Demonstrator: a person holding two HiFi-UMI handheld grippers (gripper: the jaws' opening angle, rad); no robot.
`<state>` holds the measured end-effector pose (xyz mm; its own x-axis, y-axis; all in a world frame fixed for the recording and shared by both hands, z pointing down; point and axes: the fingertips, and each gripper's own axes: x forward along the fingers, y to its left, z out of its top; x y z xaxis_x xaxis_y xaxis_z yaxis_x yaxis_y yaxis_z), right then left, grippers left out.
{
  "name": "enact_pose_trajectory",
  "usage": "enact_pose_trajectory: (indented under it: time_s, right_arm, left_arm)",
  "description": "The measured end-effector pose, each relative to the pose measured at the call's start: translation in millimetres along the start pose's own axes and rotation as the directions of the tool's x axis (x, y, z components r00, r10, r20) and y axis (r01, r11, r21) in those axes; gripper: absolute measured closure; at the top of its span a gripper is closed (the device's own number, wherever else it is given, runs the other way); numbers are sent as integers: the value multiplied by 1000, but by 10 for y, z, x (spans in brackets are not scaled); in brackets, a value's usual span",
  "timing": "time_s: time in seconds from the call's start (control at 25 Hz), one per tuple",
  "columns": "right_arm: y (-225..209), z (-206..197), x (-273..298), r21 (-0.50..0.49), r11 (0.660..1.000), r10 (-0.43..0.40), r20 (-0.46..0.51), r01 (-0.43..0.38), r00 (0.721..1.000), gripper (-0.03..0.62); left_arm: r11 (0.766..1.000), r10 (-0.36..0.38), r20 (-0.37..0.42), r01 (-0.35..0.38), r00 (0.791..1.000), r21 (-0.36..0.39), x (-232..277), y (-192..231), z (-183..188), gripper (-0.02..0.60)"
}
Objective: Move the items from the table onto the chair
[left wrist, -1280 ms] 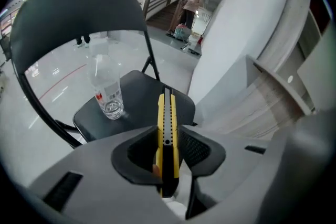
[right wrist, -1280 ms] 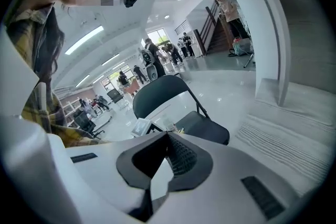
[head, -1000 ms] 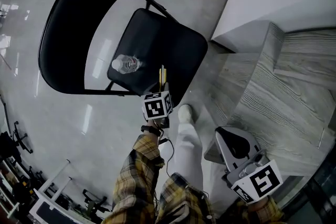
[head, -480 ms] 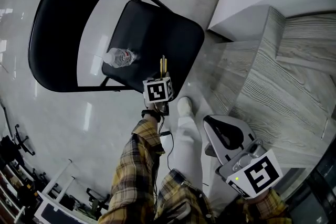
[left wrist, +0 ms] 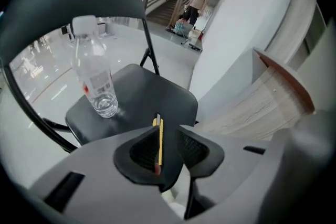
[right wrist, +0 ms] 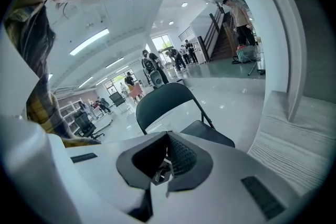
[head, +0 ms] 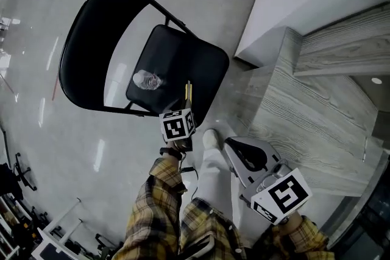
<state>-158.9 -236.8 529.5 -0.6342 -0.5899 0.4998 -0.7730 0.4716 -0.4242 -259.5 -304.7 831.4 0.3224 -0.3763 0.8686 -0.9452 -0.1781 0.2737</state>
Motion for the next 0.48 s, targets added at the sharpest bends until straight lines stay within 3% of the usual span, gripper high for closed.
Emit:
enact_pose_trajectory:
  time_s: [0.12, 0.32, 0.48]
  right_arm:
    - [89, 187, -200, -6, 1000, 5, 38, -5, 999, 577]
    - [308, 391, -671, -41, 999, 23, 86, -19, 996, 577]
    - [354, 530, -1228, -80, 997, 29, 158, -16, 987, 577]
  left_arm:
    - [1000, 11, 43, -11, 999, 0, -365, -166, 116, 523]
    - [998, 18, 126, -25, 992, 61, -1149, -590, 237, 575]
    - [996, -25, 247, 2, 969, 91, -1869, -1094, 466, 577]
